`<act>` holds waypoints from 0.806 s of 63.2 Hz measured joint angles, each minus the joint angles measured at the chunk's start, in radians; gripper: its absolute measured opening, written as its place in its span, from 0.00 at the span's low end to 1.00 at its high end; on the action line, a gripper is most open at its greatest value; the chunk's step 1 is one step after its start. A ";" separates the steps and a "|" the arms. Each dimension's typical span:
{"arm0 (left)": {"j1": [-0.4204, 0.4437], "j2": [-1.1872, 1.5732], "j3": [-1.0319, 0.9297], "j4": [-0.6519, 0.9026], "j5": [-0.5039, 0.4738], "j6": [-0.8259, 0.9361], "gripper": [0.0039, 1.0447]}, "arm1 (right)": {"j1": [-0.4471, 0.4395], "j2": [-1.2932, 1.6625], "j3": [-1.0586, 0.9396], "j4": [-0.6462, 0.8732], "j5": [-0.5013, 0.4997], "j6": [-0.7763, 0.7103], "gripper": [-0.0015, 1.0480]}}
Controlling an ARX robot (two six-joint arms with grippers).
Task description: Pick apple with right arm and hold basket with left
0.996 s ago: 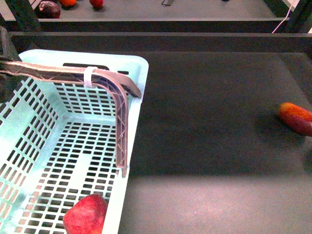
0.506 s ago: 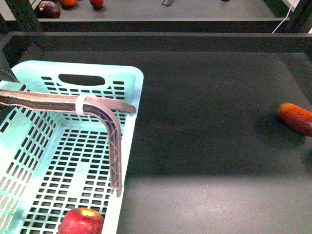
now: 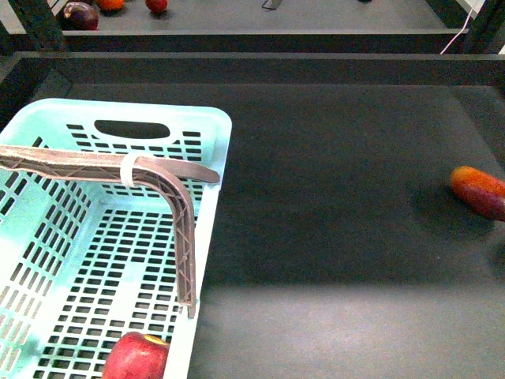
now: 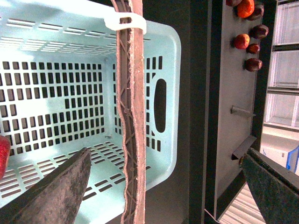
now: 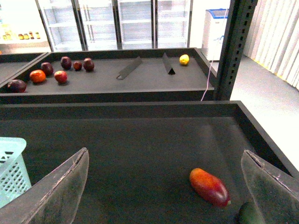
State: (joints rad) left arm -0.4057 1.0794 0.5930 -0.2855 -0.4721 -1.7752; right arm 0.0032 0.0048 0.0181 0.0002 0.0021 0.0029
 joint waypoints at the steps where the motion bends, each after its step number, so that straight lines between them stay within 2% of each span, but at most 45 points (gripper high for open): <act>1: 0.000 0.000 0.000 0.000 0.000 0.000 0.94 | 0.000 0.000 0.000 0.000 0.000 0.000 0.91; 7: 0.000 -0.001 -0.002 0.010 0.004 0.022 0.93 | 0.000 0.000 0.000 0.000 0.000 0.000 0.91; 10: 0.017 -0.022 -0.083 0.251 0.067 0.187 0.86 | 0.000 0.000 0.000 0.000 0.000 0.000 0.91; 12: 0.033 -0.047 -0.173 0.481 0.114 0.392 0.79 | 0.000 0.000 0.000 0.000 0.000 0.000 0.91; 14: 0.048 -0.068 -0.234 0.627 0.136 0.561 0.74 | 0.000 0.000 0.000 0.000 0.000 0.000 0.91; 15: 0.058 -0.080 -0.269 0.710 0.148 0.701 0.70 | 0.000 0.000 0.000 0.000 0.000 0.000 0.91; 16: 0.063 -0.088 -0.286 0.748 0.154 0.733 0.68 | 0.000 0.000 0.000 0.000 0.001 0.000 0.91; 18: 0.086 -0.116 -0.337 0.869 0.169 0.951 0.62 | 0.000 0.000 0.000 0.000 0.001 0.000 0.91; 21: 0.113 -0.154 -0.372 0.955 0.191 1.219 0.53 | 0.000 0.000 0.000 0.000 0.001 0.000 0.91; 22: 0.118 -0.163 -0.377 0.961 0.195 1.241 0.51 | 0.000 0.000 0.000 0.000 0.000 0.000 0.91; 25: 0.146 -0.209 -0.401 0.968 0.221 1.474 0.41 | 0.000 0.000 0.000 0.000 0.000 0.000 0.91; 28: 0.168 -0.239 -0.424 0.960 0.242 1.575 0.32 | 0.000 0.000 0.000 0.000 0.000 0.000 0.91; 39: 0.232 -0.344 -0.484 0.904 0.310 1.727 0.02 | 0.000 0.000 0.000 0.000 0.000 0.000 0.91; 51: 0.287 -0.461 -0.526 0.829 0.357 1.756 0.03 | 0.000 0.000 0.000 0.000 0.000 0.000 0.91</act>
State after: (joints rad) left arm -0.1188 0.6182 0.0666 0.5438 -0.1150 -0.0193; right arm 0.0032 0.0048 0.0181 -0.0002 0.0025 0.0029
